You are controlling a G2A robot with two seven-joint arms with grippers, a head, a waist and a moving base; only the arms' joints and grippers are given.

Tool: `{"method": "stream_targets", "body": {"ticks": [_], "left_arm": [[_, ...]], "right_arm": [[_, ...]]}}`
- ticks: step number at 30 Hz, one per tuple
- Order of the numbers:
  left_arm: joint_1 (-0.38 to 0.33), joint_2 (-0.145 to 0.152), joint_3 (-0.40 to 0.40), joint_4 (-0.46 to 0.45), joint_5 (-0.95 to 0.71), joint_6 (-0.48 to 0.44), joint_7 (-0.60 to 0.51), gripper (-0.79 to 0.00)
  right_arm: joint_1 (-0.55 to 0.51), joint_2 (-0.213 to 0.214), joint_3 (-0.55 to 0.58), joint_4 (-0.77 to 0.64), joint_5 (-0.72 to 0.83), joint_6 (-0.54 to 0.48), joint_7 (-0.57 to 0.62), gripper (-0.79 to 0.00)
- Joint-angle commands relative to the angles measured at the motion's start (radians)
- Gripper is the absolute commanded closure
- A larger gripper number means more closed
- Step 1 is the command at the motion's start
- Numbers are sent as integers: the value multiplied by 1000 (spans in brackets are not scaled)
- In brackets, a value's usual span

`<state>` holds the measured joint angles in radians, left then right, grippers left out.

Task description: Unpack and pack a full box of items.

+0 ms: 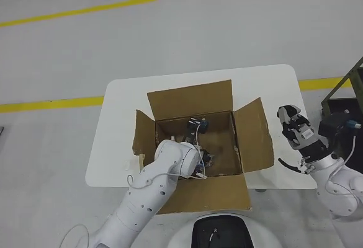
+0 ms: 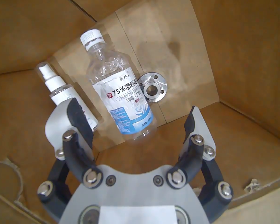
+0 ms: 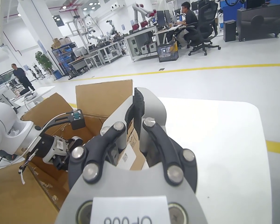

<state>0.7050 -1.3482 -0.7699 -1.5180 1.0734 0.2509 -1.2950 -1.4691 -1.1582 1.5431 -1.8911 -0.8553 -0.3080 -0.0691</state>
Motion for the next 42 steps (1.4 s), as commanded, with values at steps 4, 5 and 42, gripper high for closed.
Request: {"method": "stream_targets", "body": {"ticks": [4,5,42], "left_arm": [[13,-8,10,39,9,20,21,-785],[2,-13,23,56,31,35,5,-785],[-96,-131,75,349,85,155,-1,-785]], "right_arm": [[9,-1,-5,9,-1,-4,9,0],[10,-2,-6,12,1,-5,9,0],[10,-8,2,46,17,-31,45,-6]]}}
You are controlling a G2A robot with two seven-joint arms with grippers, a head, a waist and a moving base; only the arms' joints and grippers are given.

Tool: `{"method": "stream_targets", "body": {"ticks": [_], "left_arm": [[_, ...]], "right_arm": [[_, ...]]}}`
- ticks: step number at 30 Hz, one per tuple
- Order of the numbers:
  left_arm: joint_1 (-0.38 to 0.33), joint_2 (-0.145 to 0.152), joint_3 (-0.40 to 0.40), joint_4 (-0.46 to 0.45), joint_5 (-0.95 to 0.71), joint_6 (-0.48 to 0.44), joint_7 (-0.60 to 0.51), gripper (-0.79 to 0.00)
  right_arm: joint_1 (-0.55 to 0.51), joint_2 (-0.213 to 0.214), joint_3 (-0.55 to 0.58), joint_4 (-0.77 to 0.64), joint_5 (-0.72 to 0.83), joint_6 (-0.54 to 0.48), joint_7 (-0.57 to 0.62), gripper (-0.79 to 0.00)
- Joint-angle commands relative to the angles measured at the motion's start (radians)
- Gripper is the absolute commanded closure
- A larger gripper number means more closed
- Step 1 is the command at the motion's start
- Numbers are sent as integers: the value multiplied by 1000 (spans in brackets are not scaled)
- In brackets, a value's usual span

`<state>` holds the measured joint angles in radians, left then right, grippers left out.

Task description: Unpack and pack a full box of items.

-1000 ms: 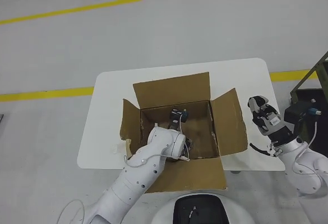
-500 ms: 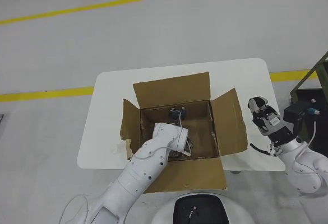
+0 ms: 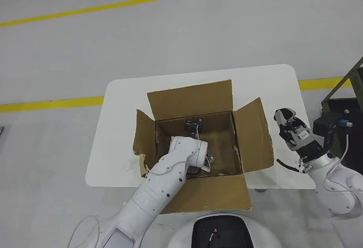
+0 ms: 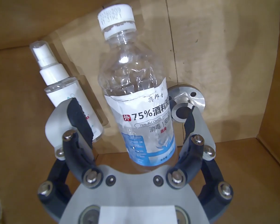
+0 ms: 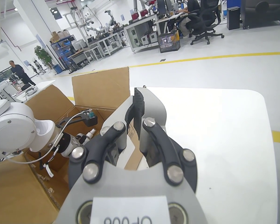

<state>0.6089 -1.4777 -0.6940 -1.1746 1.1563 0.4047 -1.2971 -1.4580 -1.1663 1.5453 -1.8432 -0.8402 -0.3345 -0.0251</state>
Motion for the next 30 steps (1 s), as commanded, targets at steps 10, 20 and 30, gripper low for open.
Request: {"method": "stream_targets", "body": {"ticks": [10,20,30], "left_arm": [[1,-22,-3,37,22,4,1,-563],[1,-35,-23,42,45,1,-7,-588],[9,-40,-56,21,69,-8,-21,-785]], "right_arm": [[-12,2,17,-11,53,-76,22,-197],[-11,4,25,-10,65,-102,45,-277],[-8,3,17,-10,55,-95,46,-286]]}}
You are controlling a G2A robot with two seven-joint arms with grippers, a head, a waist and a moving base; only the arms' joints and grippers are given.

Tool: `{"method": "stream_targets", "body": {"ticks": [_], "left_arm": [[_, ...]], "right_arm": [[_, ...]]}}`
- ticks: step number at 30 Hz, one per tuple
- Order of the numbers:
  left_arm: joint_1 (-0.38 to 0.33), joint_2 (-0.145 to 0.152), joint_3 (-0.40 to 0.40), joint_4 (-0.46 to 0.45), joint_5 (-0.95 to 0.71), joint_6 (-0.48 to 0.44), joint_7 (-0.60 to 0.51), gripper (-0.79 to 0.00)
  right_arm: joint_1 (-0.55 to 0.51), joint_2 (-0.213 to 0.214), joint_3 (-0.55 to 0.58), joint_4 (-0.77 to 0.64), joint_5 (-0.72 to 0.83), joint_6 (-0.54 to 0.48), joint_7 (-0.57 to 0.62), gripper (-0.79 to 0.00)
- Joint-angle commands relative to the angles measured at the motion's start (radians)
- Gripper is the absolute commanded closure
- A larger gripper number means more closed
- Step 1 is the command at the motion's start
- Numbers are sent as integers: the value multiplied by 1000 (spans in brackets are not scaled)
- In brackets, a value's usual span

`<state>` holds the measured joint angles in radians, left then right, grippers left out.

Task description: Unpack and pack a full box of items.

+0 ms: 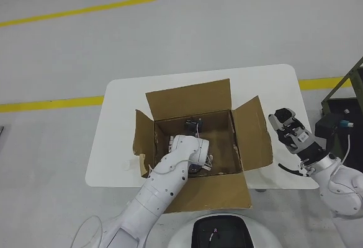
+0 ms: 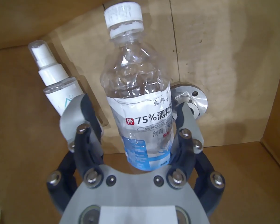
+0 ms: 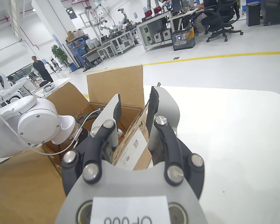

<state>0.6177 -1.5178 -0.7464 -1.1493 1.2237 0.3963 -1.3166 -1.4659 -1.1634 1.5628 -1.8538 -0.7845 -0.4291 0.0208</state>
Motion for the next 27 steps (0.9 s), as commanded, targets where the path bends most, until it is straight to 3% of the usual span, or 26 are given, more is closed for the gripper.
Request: {"method": "stream_targets", "body": {"ticks": [1,8,20,22,23,25,27], "left_arm": [[2,0,-8,-9,6,-2,-3,-785],[14,0,-34,-39,40,-4,-14,-785],[24,-16,-41,9,66,-18,-1,-767],[21,-21,-43,21,65,-17,3,-585],[20,-23,-43,25,64,-18,4,-566],[16,-26,-44,34,67,-20,4,-339],[14,-30,-47,43,67,-23,8,-314]], "right_arm": [[0,0,-1,1,0,1,0,-286],[1,-1,-5,4,-6,1,3,-283],[-1,0,3,9,-8,1,2,-265],[-1,0,4,10,-8,1,1,-265],[-1,-1,4,10,-7,0,0,-268],[-1,-1,3,12,-6,0,0,-271],[0,-1,2,14,-5,0,0,-271]]}}
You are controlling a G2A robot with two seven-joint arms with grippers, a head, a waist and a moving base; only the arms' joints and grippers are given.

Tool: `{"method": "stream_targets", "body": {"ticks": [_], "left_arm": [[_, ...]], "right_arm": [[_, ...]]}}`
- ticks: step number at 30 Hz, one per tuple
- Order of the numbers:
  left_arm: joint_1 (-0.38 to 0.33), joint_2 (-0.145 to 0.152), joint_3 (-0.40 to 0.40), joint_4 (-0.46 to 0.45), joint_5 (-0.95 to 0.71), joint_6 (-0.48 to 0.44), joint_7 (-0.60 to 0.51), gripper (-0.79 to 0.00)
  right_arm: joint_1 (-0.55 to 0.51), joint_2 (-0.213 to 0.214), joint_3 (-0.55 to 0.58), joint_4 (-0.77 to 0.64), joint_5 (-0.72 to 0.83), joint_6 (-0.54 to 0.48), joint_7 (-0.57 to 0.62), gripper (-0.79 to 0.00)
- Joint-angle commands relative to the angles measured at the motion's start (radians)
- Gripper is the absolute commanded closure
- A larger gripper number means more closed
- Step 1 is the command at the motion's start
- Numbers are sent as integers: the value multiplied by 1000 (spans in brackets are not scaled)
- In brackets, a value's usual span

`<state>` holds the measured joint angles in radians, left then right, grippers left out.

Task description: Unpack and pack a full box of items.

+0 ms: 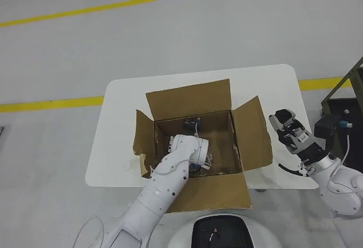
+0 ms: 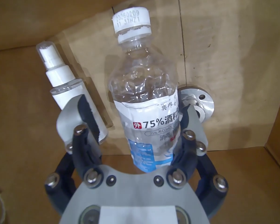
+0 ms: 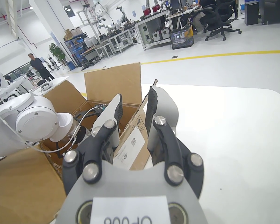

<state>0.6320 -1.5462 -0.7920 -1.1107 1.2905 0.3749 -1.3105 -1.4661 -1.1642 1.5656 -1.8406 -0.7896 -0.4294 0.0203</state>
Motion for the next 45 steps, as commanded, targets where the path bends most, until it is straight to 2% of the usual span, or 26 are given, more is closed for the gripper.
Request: {"method": "stream_targets", "body": {"ticks": [1,3,5,7,9,10,15,26,30,32,33,34,36,39,41,44,45], "left_arm": [[-2,-3,-2,10,0,-3,3,-317],[-4,-6,-5,20,-2,-6,8,-305],[-7,-10,-7,27,-5,-8,10,-219],[-9,-14,-7,31,-4,-10,12,-194],[-10,-17,-11,35,-5,-13,14,-40],[-11,-18,-12,36,-5,-14,15,0],[-9,-21,-28,16,-4,-22,13,0],[26,-11,-84,-97,43,-32,-14,0],[45,-7,-106,-158,59,-44,-26,0],[56,-4,-119,-195,70,-51,-36,0],[63,-2,-126,-214,78,-52,-42,0],[70,1,-131,-233,95,-52,-46,0],[89,4,-146,-281,105,-53,-60,0],[118,10,-167,-350,122,-59,-79,0],[137,13,-182,-394,131,-65,-91,0],[162,18,-205,-450,144,-77,-107,0],[169,19,-214,-468,149,-79,-110,0]], "right_arm": [[1,0,-1,2,1,0,0,-271],[3,0,-2,4,3,0,1,-274],[5,-1,-3,5,3,0,1,-277],[8,-1,-3,8,5,1,2,-277],[9,-1,-4,8,6,3,2,-274],[10,-1,-5,8,6,3,3,-274],[15,-2,-6,7,8,3,3,-271],[25,-3,-17,10,10,1,9,-268],[28,-6,-21,12,118,-8,23,-265],[29,-6,-20,15,218,-19,64,-308],[33,-6,-19,14,285,-30,89,-406],[37,-5,-15,16,342,-44,117,-588],[43,-1,-2,22,396,-44,190,-634],[52,3,4,40,460,-10,275,-573],[60,6,3,62,475,17,325,-388],[78,7,-16,92,505,41,395,-369],[88,8,-16,103,501,51,405,-311]]}}
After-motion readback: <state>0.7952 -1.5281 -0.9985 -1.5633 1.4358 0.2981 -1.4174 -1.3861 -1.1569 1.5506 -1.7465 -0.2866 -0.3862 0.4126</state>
